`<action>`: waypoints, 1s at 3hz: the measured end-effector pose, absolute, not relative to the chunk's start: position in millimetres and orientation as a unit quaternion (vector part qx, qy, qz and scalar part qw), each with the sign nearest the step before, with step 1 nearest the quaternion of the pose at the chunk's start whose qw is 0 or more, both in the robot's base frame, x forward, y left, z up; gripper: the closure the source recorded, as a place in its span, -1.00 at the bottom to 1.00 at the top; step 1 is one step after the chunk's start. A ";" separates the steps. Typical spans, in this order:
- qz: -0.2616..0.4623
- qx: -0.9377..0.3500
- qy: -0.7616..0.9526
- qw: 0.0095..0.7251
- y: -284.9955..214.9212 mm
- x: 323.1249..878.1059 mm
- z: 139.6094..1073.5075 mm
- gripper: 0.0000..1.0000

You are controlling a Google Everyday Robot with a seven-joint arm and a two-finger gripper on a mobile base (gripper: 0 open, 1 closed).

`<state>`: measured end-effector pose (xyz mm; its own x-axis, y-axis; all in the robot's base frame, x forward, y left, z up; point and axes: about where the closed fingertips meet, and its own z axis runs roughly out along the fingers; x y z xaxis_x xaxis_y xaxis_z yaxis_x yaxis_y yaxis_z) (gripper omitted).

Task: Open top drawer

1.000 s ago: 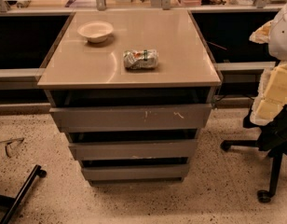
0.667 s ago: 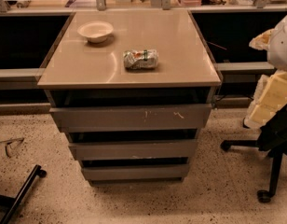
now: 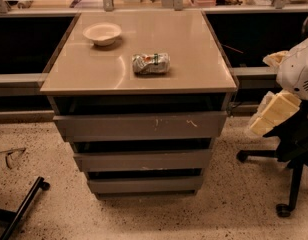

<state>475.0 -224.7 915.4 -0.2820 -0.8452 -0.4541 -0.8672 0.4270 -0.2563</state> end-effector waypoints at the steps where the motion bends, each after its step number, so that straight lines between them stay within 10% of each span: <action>1: 0.020 -0.535 0.800 0.270 -224.7 475.0 915.4 -1.00; 3: 0.053 -0.555 0.776 0.295 -184.2 502.2 873.3 -1.00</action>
Offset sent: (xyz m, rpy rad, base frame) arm 0.0424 0.0577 -0.0638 0.1087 -0.0340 0.1064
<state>502.2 -184.2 873.3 -0.2093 -0.8296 -0.5176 -0.8926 0.3782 -0.2453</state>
